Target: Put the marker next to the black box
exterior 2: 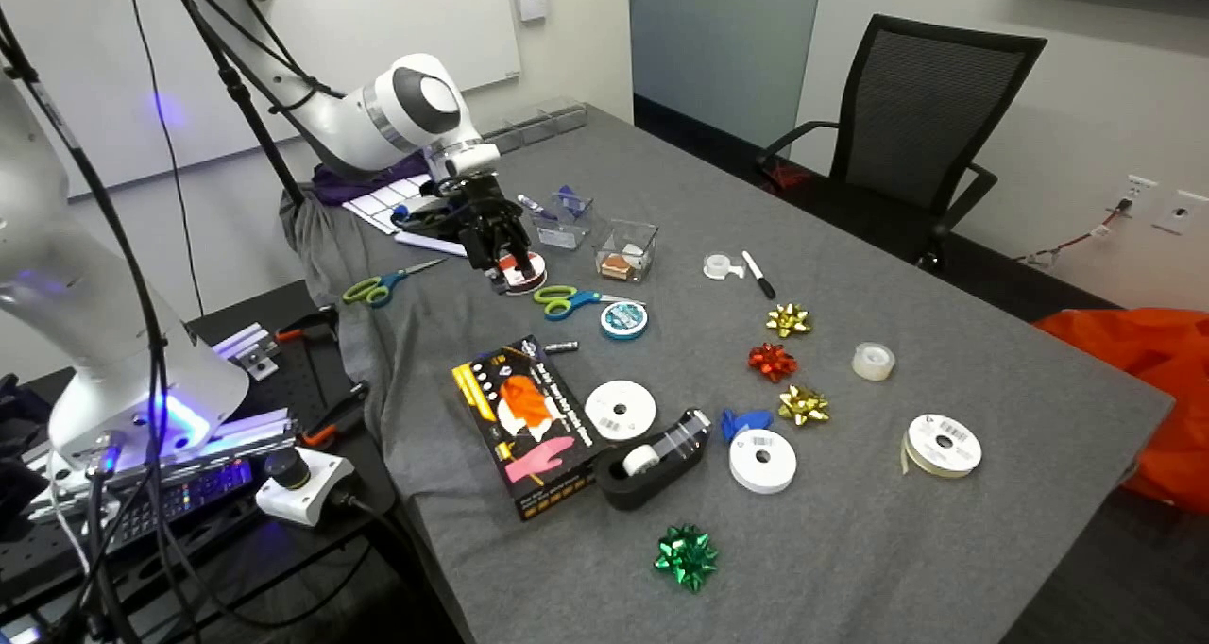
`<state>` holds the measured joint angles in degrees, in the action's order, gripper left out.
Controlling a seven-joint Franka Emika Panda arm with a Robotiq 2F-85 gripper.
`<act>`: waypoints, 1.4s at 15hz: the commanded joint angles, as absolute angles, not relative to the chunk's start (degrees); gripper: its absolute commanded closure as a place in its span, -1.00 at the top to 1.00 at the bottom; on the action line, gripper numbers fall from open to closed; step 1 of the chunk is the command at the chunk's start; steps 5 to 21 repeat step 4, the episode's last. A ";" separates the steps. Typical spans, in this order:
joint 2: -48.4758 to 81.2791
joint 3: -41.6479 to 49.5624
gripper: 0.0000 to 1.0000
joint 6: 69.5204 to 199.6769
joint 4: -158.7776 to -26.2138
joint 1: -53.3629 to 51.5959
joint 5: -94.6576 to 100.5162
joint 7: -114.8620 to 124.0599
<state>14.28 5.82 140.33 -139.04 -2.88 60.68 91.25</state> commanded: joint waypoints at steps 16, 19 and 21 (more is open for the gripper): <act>12.33 4.04 1.00 150.38 -141.15 1.89 42.09 76.04; 12.33 4.04 1.00 150.38 -141.15 1.89 42.09 76.04; 12.33 4.04 1.00 150.38 -141.15 1.89 42.09 76.04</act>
